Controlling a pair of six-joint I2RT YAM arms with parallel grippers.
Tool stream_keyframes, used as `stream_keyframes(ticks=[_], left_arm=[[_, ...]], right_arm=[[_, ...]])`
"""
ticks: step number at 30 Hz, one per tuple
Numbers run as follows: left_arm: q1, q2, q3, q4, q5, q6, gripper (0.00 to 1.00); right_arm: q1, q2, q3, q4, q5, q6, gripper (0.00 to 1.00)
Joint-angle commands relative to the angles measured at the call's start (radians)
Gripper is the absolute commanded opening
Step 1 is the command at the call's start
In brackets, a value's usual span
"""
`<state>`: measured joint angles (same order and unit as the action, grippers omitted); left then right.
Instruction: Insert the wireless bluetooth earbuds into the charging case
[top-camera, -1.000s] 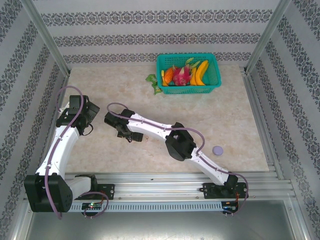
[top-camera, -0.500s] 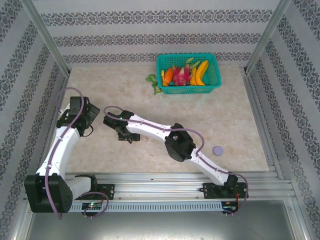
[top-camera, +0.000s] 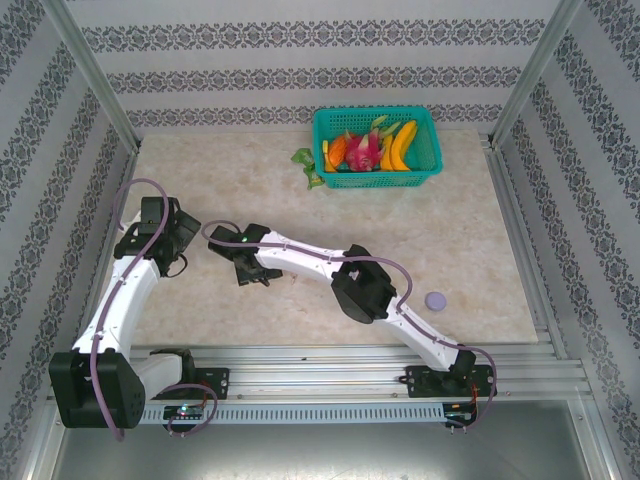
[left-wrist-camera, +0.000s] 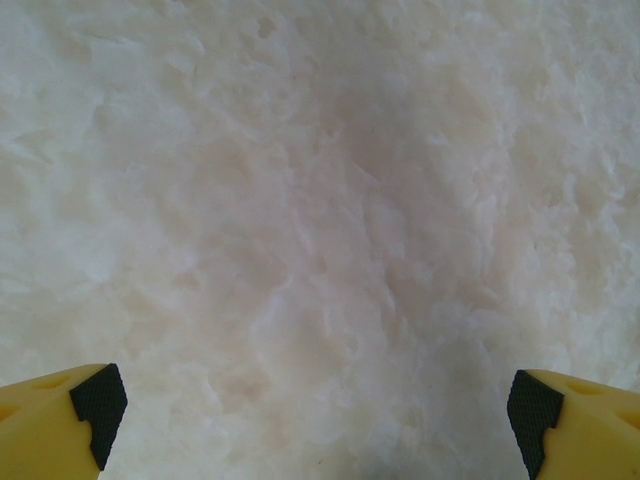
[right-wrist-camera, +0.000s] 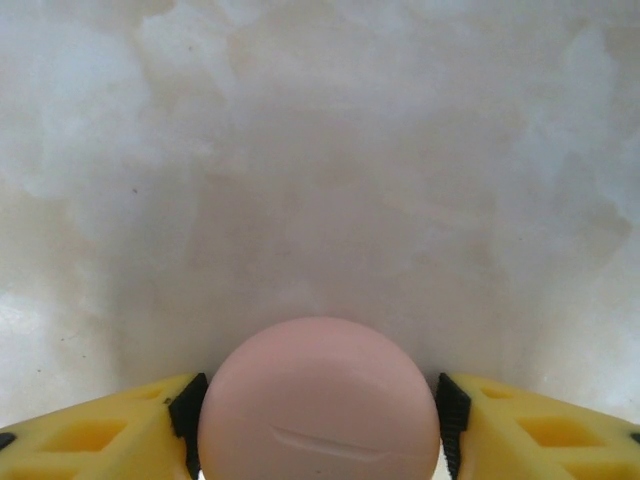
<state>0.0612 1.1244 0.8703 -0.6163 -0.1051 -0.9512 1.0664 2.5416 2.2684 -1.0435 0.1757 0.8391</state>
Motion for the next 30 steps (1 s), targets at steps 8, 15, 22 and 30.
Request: stream_keyframes(ticks=[8,15,22,30], left_arm=[[0.016,-0.019,-0.023,0.004,0.003,-0.014,1.00],[0.017,-0.012,-0.028,0.010,0.002,-0.011,1.00],[0.016,-0.011,-0.038,0.019,0.004,-0.010,1.00],[0.017,-0.007,-0.048,0.028,0.007,-0.013,1.00]], right_arm=[[-0.016,0.038,0.001,-0.066,-0.097,0.198,0.68],[-0.028,0.058,0.054,-0.083,-0.094,0.263,0.67],[-0.026,0.093,0.115,-0.126,-0.099,0.280,0.67],[-0.023,0.111,0.131,-0.157,-0.113,0.329,0.66]])
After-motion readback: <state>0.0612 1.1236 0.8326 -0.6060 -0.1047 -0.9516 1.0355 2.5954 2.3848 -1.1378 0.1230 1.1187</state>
